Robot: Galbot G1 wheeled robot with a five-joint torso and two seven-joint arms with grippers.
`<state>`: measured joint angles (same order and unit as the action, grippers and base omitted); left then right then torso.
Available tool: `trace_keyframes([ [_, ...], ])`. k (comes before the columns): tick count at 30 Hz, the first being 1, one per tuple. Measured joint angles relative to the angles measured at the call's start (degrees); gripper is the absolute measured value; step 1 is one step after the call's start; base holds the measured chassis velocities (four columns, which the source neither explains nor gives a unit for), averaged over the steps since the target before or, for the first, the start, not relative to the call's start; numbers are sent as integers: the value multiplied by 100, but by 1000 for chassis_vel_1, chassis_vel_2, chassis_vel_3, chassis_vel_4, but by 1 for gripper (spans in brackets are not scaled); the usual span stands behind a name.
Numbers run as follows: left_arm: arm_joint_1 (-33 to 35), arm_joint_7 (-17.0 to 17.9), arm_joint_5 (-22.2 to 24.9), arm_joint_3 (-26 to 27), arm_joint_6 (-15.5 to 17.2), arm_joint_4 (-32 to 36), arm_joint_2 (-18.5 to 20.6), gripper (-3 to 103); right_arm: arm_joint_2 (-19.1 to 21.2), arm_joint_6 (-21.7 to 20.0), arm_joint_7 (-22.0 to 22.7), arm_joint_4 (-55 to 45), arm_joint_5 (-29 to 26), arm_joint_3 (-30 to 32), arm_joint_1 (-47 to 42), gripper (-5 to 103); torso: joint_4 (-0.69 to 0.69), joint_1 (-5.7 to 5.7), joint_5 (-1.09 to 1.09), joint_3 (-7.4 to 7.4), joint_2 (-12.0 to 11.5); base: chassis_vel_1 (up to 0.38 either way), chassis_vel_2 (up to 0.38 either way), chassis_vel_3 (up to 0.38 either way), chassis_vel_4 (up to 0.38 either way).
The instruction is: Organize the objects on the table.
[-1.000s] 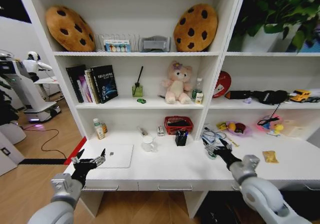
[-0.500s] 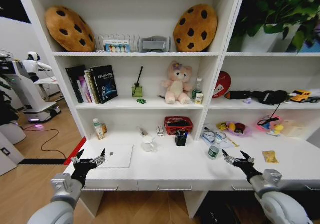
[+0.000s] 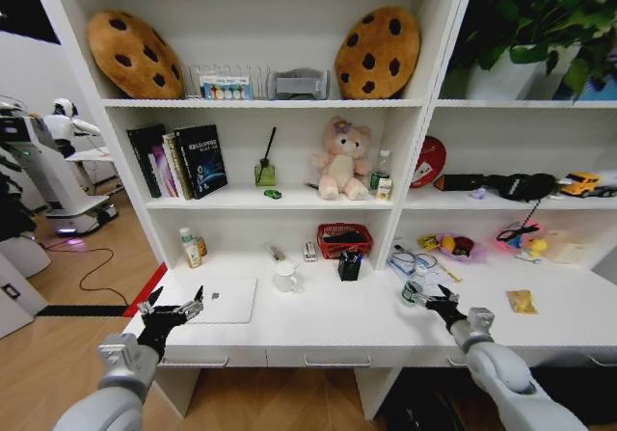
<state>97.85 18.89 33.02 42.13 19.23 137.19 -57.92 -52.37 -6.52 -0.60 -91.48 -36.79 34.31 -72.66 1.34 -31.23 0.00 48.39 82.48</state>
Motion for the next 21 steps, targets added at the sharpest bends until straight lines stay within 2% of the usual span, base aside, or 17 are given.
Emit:
trace_keyframes([
  [5,0,0,1,0,0,0,0,100,-43,97,-73,555,185,-395,519,103,0,0,0,0,0,0,0,0,0],
  [6,0,0,0,0,0,0,0,100,-78,154,-98,691,281,-494,653,95,0,-1,0,0,0,0,0,0,0],
  [8,0,0,1,0,0,0,0,100,-94,164,-108,725,312,-525,692,95,-1,0,0,0,0,0,0,0,0],
  [9,0,0,1,0,0,0,0,100,-104,169,-113,732,324,-541,706,89,-1,-1,0,0,0,0,0,0,0],
  [10,0,0,1,0,0,0,0,100,-104,169,-113,732,324,-541,706,89,-1,-1,0,0,0,0,0,0,0],
  [11,0,0,1,0,0,0,0,100,-123,172,-115,728,335,-563,709,84,0,-1,0,0,0,0,0,0,0],
  [12,0,0,0,0,0,0,0,100,-129,174,-115,704,340,-564,694,73,1,0,-1,0,1,0,0,0,0],
  [13,0,0,0,0,0,0,0,100,-129,174,-115,704,340,-564,694,73,1,0,-1,0,1,0,0,0,0],
  [15,0,0,1,0,0,0,0,100,-132,176,-106,648,337,-539,632,63,0,0,-1,0,0,0,0,0,0],
  [18,0,0,1,0,0,0,0,100,-131,180,-96,598,334,-500,557,57,0,0,-1,-1,1,0,0,0,0],
  [20,0,0,0,0,0,0,0,100,-131,186,-92,541,326,-453,475,46,0,0,-1,-1,1,0,0,0,0],
  [21,0,0,0,0,0,0,0,100,-131,186,-92,541,326,-453,475,46,0,0,-1,-1,1,0,0,0,0],
])
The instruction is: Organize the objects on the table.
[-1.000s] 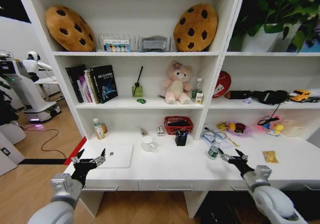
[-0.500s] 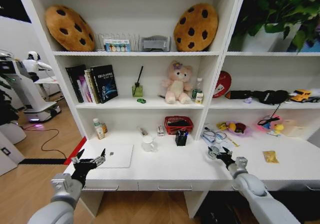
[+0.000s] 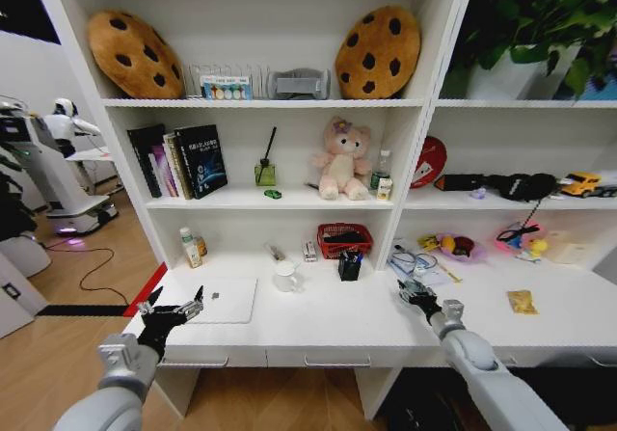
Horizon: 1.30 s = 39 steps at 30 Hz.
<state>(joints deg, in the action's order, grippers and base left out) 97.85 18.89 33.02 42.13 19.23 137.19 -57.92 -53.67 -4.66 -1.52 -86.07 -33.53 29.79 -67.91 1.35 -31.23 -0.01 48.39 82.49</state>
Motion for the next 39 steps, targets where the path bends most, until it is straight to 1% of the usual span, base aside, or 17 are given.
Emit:
trace_keyframes([
  [2,0,0,0,0,1,0,0,100,3,-10,-4,-178,-86,88,-169,37,0,0,2,0,0,0,0,0,0],
  [6,0,0,0,0,0,0,0,100,25,-51,33,-631,-195,265,-468,30,-1,0,1,0,0,0,0,0,0],
  [8,0,0,0,0,0,-1,0,100,24,-208,265,-1355,-190,567,-969,25,-1,0,2,0,0,0,0,0,0],
  [9,0,0,0,0,0,-1,0,100,24,-208,265,-1355,-190,567,-969,25,-1,0,2,0,0,0,0,0,0],
  [11,0,0,0,0,0,0,0,100,-71,-259,459,-2076,-60,959,-1550,25,-1,0,-2,0,1,0,0,0,0],
  [12,0,0,0,0,0,0,0,100,-71,-259,459,-2076,-60,959,-1550,25,-1,0,-2,0,1,0,0,0,0],
  [13,0,0,0,0,0,0,0,100,-204,-242,527,-2506,26,1224,-1980,25,0,1,-1,-1,1,0,0,0,0],
  [15,0,0,0,0,0,0,0,100,-626,29,579,-3142,308,1556,-2799,25,0,1,-3,-1,1,0,0,0,0],
  [16,0,0,0,0,0,0,0,100,-626,29,579,-3142,308,1556,-2799,25,0,1,-3,-1,1,0,0,0,0],
  [17,0,2,0,0,0,0,0,100,-1064,384,550,-3451,601,1646,-3332,25,2,1,-1,-1,1,0,0,0,0],
  [19,-1,0,0,1,0,0,0,100,-1605,837,427,-3681,1036,1664,-3872,25,3,2,1,-1,2,0,0,0,0],
  [20,-1,0,0,1,0,0,0,100,-1605,837,427,-3681,1036,1664,-3872,25,3,2,1,-1,2,0,0,0,0],
  [21,0,-1,0,0,0,0,0,100,-1922,1123,340,-3803,1301,1629,-4199,25,3,3,0,-2,2,0,0,0,0],
  [22,0,-1,0,0,0,0,0,100,-1922,1123,340,-3803,1301,1629,-4199,25,3,3,0,-2,2,0,0,0,0],
  [24,0,1,0,0,0,0,0,100,-2223,1380,220,-3930,1474,1548,-4598,25,-1,2,-1,-1,2,0,0,0,0],
  [30,0,1,0,0,0,0,0,100,-2323,1668,97,-3927,1366,1579,-4941,25,-1,2,0,0,1,0,0,0,0],
  [39,0,1,0,0,0,0,0,100,-2253,1705,83,-3765,1280,1570,-4772,25,0,1,0,0,0,-98,-88,113,100],
])
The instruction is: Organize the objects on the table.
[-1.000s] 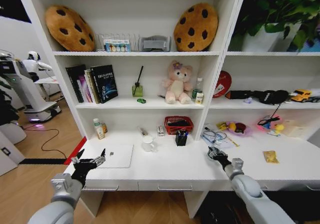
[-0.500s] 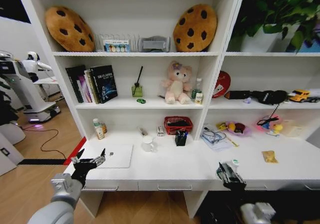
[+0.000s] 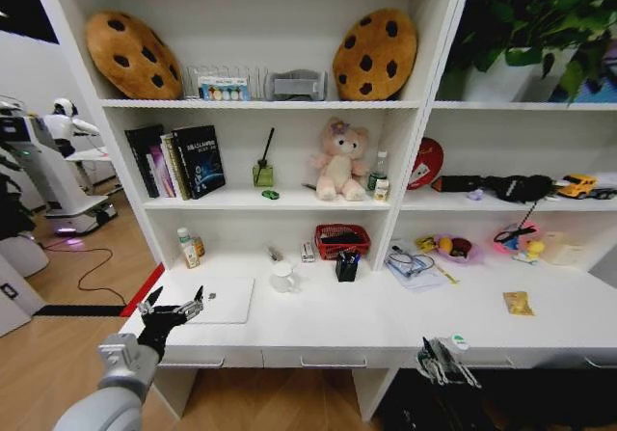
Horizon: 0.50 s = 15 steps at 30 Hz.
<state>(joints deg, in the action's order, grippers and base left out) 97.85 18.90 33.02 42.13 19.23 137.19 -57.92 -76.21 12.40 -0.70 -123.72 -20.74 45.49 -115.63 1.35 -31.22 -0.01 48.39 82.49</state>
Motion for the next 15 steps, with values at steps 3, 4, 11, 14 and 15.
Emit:
trace_keyframes([
  [3,0,0,0,0,0,0,0,100,7,-2,0,31,0,-16,37,25,-1,0,2,0,0,-184,-185,194,198],
  [4,0,0,0,0,0,0,0,100,7,-2,0,53,2,-29,47,25,-1,0,2,0,0,-226,-244,247,243],
  [11,0,-1,0,-1,0,0,0,100,12,228,-14,276,464,-259,166,25,-1,-1,3,1,-1,-254,-257,257,256],
  [14,0,-1,0,-1,0,0,-1,100,3,393,-19,398,714,-381,174,25,-3,-1,3,1,-1,-255,-226,256,245],
  [15,0,-2,0,-1,0,0,-1,100,-9,481,-57,439,822,-435,85,25,-2,-1,4,1,-1,-159,-142,162,157],
])
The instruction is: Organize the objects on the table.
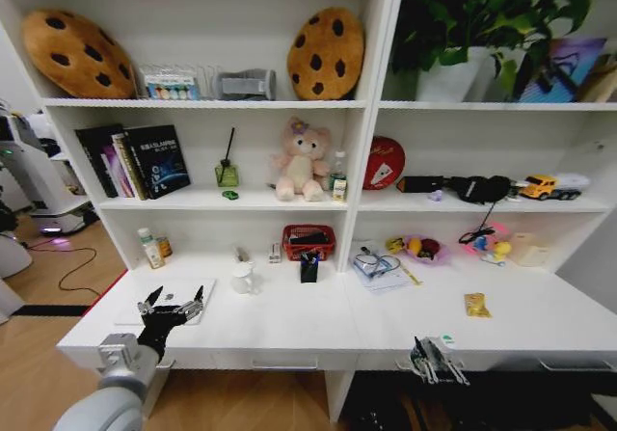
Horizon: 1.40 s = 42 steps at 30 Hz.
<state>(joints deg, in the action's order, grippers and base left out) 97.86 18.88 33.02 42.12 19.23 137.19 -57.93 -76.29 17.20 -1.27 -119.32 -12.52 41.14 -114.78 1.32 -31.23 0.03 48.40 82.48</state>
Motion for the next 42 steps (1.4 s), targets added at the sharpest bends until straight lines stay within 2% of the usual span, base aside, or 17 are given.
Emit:
trace_keyframes([
  [4,0,0,0,0,0,0,0,100,-5,315,-172,138,179,-59,-409,25,6,0,-5,-1,1,-48,-89,80,45],
  [8,-1,1,0,0,0,0,0,100,85,515,-248,402,252,-186,-747,25,4,1,-9,-1,1,10,22,-37,-48],
  [12,0,4,0,3,0,-1,0,100,150,721,-227,1686,335,-380,-472,25,2,1,-6,-1,2,60,64,-45,-40],
  [13,0,4,0,3,0,-1,0,100,150,721,-227,1686,335,-380,-472,25,2,1,-6,-1,2,70,8,-30,-15],
  [16,0,3,0,2,0,0,0,100,56,955,-72,3473,533,-535,565,25,3,1,2,-1,1,0,0,0,0],
  [17,0,3,0,2,0,0,0,100,56,955,-72,3473,533,-535,565,25,3,1,2,-1,1,0,0,0,0],
  [19,0,2,0,2,0,-1,0,100,-17,1062,-29,4505,617,-609,1257,25,1,1,-2,-1,2,0,0,0,0],
  [20,0,2,0,2,0,-1,0,100,-17,1062,-29,4505,617,-609,1257,25,1,1,-2,-1,2,0,0,0,0],
  [23,0,2,0,1,0,-1,0,100,-159,1367,-17,6004,874,-620,2364,25,1,1,-3,0,1,0,0,0,0],
  [24,0,2,0,1,0,-1,0,100,-159,1367,-17,6004,874,-620,2364,25,1,1,-3,0,1,0,0,0,0],
  [26,0,2,0,1,0,-1,0,100,-274,1780,62,7051,1358,-545,3141,25,0,1,-3,0,1,0,0,0,0],
  [32,0,2,0,1,0,-1,0,100,-427,1873,31,7869,1556,-483,3808,22,3,1,-4,0,1,0,0,0,0],
  [35,0,2,0,1,0,-1,0,100,-500,1876,13,8047,1796,-462,4119,36,2,1,-4,0,1,0,0,0,0],
  [37,0,2,0,1,0,-1,0,100,-505,1891,11,8091,1812,-460,4180,36,2,1,-4,0,0,0,0,0,0],
  [40,0,2,0,1,0,-1,0,100,-506,1951,-1,8239,1819,-444,4303,53,2,1,-5,0,1,0,0,0,0],
  [41,0,2,0,1,0,-1,0,100,-506,1951,-1,8239,1819,-444,4303,53,2,1,-5,0,1,0,0,0,0],
  [42,0,2,0,1,0,-1,0,100,-503,1954,-44,8268,1789,-434,4311,59,2,1,-4,0,1,0,0,0,0],
])
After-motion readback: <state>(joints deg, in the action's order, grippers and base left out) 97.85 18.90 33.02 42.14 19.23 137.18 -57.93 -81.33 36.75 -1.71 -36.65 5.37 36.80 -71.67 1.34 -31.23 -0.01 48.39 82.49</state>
